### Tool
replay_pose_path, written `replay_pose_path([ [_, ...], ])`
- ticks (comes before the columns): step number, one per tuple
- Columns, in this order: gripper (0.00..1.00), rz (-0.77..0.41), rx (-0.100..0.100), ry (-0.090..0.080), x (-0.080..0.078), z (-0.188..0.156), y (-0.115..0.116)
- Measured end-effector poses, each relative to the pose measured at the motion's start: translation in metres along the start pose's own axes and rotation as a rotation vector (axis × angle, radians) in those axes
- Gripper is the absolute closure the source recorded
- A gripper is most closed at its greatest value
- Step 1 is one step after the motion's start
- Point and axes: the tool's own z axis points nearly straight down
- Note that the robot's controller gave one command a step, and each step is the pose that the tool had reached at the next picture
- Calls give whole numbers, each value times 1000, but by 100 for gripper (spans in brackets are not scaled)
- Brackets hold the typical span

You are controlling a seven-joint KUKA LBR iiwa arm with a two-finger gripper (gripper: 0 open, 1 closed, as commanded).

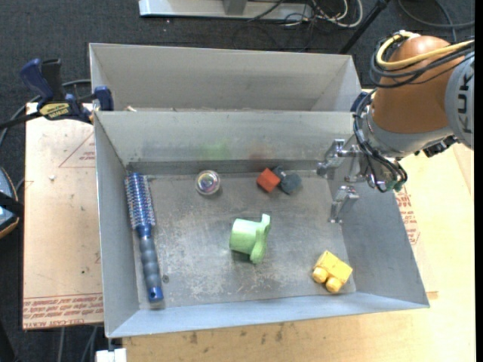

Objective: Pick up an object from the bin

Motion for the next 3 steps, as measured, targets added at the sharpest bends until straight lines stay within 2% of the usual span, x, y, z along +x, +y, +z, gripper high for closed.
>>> replay_pose_path([
  [1, 0, -122, -5, 0, -46, 66, 74],
  [2, 0, -210, -3, 4, -8, 82, 94],
  [3, 0, -471, -3, -1, 27, 115, 131],
])
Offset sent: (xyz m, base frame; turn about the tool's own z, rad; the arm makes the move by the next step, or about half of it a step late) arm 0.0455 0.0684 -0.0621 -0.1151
